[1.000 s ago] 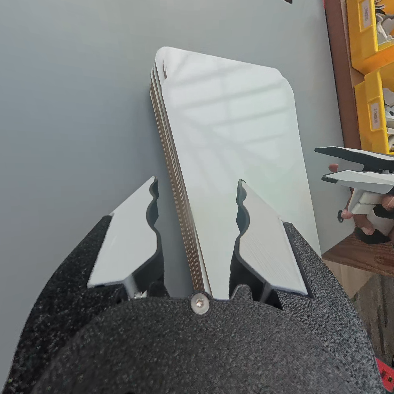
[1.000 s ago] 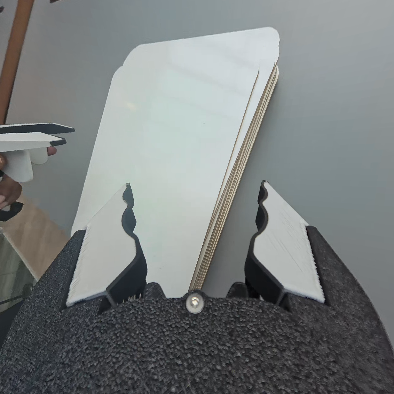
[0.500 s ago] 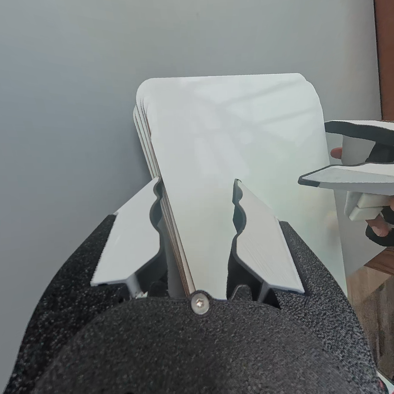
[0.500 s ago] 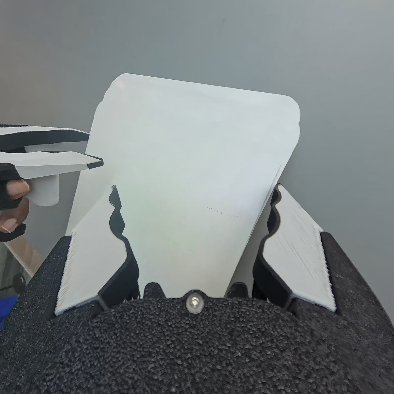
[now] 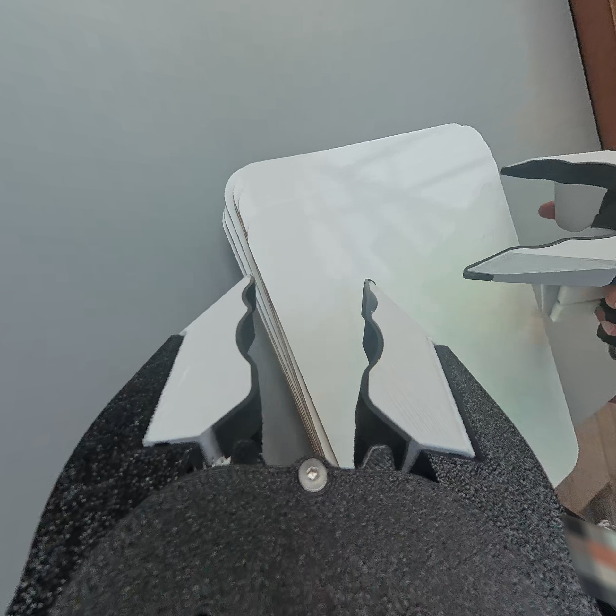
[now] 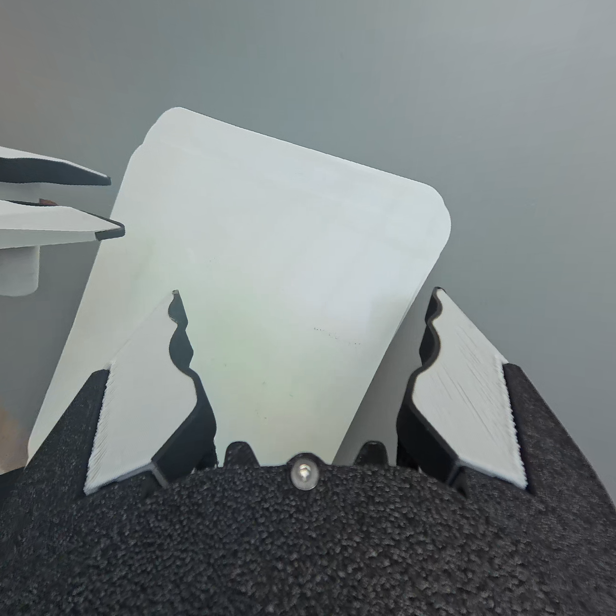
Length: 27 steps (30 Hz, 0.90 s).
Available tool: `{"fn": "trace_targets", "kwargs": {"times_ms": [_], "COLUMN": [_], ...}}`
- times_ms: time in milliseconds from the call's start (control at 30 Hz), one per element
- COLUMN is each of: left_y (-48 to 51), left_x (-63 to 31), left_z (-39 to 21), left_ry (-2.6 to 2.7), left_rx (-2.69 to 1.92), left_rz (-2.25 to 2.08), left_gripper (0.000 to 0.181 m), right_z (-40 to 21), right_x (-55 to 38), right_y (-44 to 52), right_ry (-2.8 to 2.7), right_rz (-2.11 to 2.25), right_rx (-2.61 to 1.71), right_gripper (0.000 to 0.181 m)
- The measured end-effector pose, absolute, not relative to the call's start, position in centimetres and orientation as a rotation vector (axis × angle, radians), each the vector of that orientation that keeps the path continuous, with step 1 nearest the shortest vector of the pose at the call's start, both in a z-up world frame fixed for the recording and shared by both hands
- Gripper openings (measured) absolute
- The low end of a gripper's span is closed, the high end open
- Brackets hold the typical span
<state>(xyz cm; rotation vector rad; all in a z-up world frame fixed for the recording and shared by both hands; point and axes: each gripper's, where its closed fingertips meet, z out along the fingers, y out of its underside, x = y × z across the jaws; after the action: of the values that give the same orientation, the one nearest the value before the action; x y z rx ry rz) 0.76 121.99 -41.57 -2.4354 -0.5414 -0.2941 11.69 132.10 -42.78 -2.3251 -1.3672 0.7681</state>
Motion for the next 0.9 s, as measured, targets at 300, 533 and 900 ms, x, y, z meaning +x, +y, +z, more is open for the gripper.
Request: {"fn": "trace_targets", "kwargs": {"times_ms": [300, 533, 900], "left_y": [120.8, 117.5, 111.0], "left_x": [1.7, 6.2, 11.6], "left_z": [-38.5, -37.1, -38.4], "left_ry": [-0.357, -0.218, -0.421], "left_rx": [-2.401, -2.379, -2.452], "left_rz": [-0.210, -0.203, 0.015], "left_gripper": [0.082, 0.092, 0.097], "right_z": [-39.4, -37.5, -38.2], "right_x": [12.4, 10.3, 3.4], "right_y": [133.2, 132.5, 134.4], "right_ry": [-1.421, -1.701, -2.038], "right_rz": [0.798, 0.993, 0.843], "right_rx": [-2.191, -2.008, -1.717], "right_gripper": [0.124, 0.039, 0.000]}}
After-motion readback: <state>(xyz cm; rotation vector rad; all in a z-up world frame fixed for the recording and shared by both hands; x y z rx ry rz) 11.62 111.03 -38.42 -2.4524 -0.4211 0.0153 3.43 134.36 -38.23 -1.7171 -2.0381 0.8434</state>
